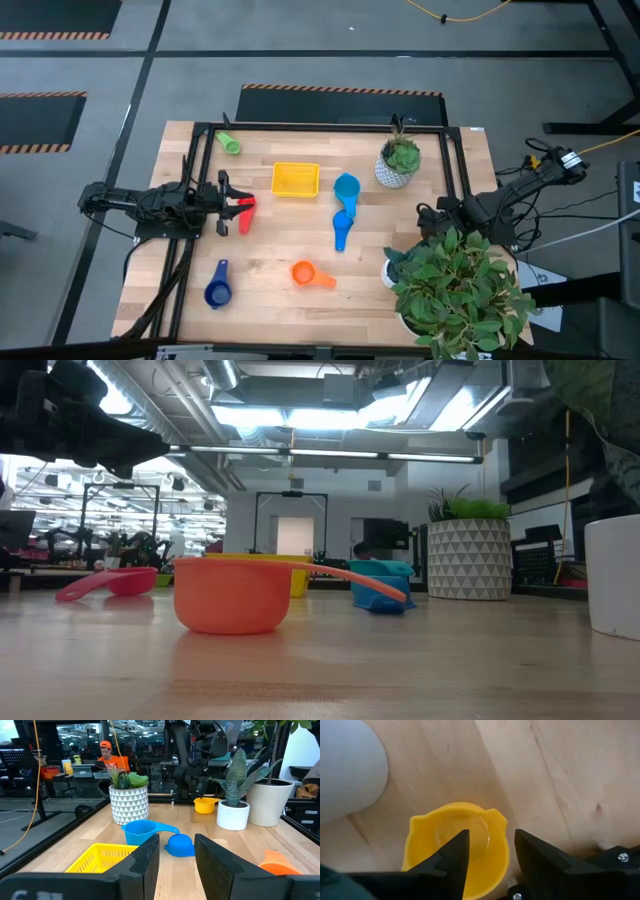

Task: Nest measuring cups in basket
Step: Stack the yellow measuring cup into the top light blue measuring cup

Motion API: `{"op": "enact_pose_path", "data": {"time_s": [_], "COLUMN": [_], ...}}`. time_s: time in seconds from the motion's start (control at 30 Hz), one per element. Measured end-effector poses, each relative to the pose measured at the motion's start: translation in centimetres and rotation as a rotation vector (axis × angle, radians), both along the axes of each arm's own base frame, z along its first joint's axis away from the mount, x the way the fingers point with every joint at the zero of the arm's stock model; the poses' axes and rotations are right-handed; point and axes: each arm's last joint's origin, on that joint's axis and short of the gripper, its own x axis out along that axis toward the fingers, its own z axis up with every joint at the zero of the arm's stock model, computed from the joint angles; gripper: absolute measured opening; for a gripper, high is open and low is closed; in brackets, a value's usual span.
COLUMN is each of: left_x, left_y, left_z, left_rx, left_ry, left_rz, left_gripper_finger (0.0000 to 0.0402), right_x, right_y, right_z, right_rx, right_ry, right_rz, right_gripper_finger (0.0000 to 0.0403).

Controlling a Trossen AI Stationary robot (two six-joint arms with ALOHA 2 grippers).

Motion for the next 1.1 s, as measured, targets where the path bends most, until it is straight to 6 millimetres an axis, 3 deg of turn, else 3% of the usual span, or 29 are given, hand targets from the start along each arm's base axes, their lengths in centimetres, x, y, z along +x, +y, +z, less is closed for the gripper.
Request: {"op": "enact_pose_path", "data": {"time_s": [0.7,0.83,1.1], "left_x": [0.0,0.0,0.0], "left_y": [0.0,0.0,0.0], "left_z": [0.0,0.0,0.0], "left_rx": [0.0,0.0,0.001], "left_ry": [0.0,0.0,0.0], "left_rz": [-0.001,-0.001,-0.003], "left_gripper_finger": [0.0117,0.0117,0.0117], "right_x": [1.3,1.4,1.3], "right_y": [0.8,0.9,0.9], "right_z": [-2.5,-2.7,-2.7], "right_rx": [-0.044,-0.048,-0.048], "right_ry": [0.212,0.225,0.224], "right_rz": [-0.003,-0.002,-0.003], "right_gripper_finger": [0.0159,0.0133,0.004]}}
